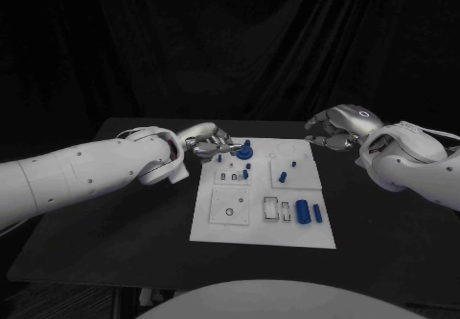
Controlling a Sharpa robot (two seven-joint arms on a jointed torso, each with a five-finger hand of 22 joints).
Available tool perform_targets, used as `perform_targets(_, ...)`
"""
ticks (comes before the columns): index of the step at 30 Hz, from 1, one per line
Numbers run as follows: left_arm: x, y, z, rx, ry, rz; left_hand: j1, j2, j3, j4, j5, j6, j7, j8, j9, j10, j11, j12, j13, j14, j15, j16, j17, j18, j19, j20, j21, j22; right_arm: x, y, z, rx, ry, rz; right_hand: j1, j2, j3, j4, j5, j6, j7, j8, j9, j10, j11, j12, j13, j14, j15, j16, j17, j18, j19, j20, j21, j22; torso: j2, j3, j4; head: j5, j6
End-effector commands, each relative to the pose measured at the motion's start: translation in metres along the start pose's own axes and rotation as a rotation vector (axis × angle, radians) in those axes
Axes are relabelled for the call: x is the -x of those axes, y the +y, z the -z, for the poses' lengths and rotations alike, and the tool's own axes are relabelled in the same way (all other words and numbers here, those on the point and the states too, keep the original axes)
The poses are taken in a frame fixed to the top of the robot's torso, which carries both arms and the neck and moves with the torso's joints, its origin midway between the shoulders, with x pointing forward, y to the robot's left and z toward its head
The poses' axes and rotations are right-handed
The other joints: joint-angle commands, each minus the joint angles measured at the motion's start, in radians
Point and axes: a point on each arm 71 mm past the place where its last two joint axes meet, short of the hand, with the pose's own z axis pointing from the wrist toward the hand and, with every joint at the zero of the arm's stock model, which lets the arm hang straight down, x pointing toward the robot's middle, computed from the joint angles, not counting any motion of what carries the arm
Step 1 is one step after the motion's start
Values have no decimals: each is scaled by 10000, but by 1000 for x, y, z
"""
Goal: Assemble the parts on the task board
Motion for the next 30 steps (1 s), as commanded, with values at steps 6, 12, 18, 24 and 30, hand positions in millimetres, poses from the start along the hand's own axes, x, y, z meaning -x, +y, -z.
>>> perform_targets(6,0,-1,-15,3163,492,-1564,-678,81,-598,3,-281,-453,-327,1465,3073,2118,-390,836,2785,1567,-391,556,2734,-608,2304,-359,1548,2926,-6,0,-3,-250,61,-52,-53,39,20,37,85,111,14,49,-17,1061,40,26,2634,1029,73,29,2627,-78,1057,55,26,2627,-198,197,-175,38,-86)
perform_targets(12,-9,-8,-25,4139,924,-1777,-1022,149,-857,5,-181,-252,-592,1620,4162,2118,-677,836,2785,1567,-710,556,2734,-867,3280,-666,2025,4031,-6,-1,-5,-279,-120,-56,-57,45,21,42,110,165,11,63,-20,1061,36,26,2634,1029,69,29,2627,-78,1057,53,26,2627,-236,256,-144,34,-86)
perform_targets(18,-18,-10,-29,5364,1591,-2072,-1208,77,-1002,-16,-306,-36,-728,1654,4752,2118,-829,836,2785,1567,-873,556,2734,-906,3454,-830,2072,4192,-6,-1,-7,-340,-214,-48,-86,26,2,57,128,205,26,65,-29,1061,40,26,2634,1029,66,29,2627,-78,1057,50,26,2627,-253,345,-171,56,-86)
perform_targets(24,-21,-14,-33,5776,1583,-2173,-1157,46,-973,-121,-161,180,-824,1516,5037,2118,-923,836,2785,1567,-971,556,2734,-907,3495,-928,2043,4190,-6,-3,-6,-416,-295,-49,-100,20,-6,67,134,213,30,62,-34,1061,42,26,2634,1029,66,29,2627,-78,1057,49,26,2627,-272,465,-286,160,-86)
perform_targets(30,-24,-18,-40,5920,1546,-2240,-1183,9,-990,-132,-138,318,-860,1394,5114,2118,-962,836,2785,1567,-1010,556,2734,-904,3501,-970,2023,4173,-6,-2,-7,-390,-347,-62,-122,15,-16,81,151,221,36,53,-45,1061,46,26,2634,1029,66,29,2627,-78,1057,48,26,2627,-283,550,-358,276,-86)
